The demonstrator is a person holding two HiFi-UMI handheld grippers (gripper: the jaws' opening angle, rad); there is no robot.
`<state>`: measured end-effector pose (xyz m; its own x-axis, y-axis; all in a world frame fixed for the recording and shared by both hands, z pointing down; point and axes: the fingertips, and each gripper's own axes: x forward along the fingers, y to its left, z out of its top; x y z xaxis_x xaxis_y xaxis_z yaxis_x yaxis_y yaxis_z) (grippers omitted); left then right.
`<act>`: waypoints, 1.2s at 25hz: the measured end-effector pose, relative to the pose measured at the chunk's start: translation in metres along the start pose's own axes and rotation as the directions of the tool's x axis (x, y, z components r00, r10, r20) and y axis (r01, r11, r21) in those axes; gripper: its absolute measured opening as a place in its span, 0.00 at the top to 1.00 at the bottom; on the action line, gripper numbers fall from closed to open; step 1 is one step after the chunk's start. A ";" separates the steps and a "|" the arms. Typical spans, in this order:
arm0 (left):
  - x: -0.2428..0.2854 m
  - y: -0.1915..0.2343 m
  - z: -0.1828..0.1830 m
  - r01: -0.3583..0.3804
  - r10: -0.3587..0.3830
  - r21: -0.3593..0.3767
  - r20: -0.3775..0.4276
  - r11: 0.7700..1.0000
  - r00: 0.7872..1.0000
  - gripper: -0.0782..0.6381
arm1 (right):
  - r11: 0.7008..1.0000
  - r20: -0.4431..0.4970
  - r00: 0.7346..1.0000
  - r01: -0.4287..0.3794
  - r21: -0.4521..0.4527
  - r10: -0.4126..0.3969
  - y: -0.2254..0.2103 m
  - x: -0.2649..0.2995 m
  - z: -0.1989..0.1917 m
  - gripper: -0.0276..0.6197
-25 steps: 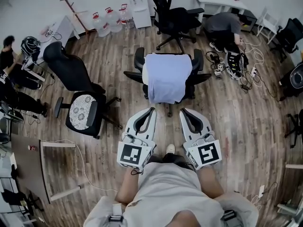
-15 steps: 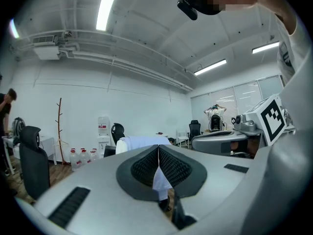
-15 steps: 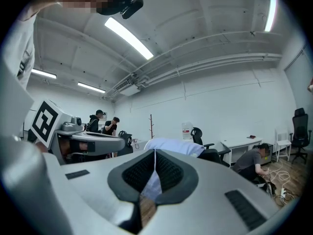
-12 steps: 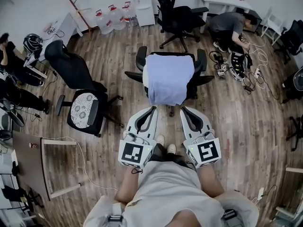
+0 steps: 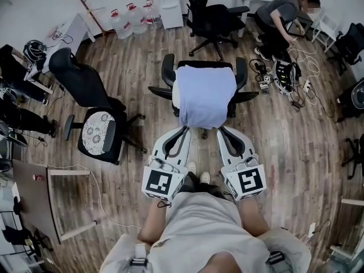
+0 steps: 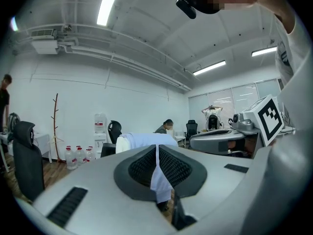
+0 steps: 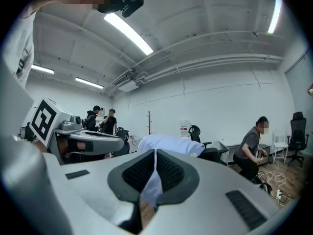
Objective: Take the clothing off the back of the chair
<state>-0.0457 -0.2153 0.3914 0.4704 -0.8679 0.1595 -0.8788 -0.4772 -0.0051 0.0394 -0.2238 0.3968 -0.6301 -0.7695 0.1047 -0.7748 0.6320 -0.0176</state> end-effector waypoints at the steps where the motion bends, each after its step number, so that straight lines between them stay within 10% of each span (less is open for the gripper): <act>1: 0.001 0.001 0.000 0.003 -0.003 -0.002 -0.001 1.000 1.000 0.87 | 1.000 -0.001 1.000 0.003 0.000 -0.003 0.000 0.001 0.000 0.92; 30: 0.019 0.018 -0.012 0.049 -0.049 -0.024 -0.034 0.999 0.998 0.73 | 0.997 -0.038 0.996 0.078 -0.002 -0.078 -0.010 0.010 -0.010 0.92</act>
<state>-0.0537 -0.2386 0.4067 0.5103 -0.8382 0.1927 -0.8565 -0.5154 0.0262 0.0413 -0.2373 0.4084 -0.5653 -0.8124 0.1430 -0.8214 0.5703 -0.0070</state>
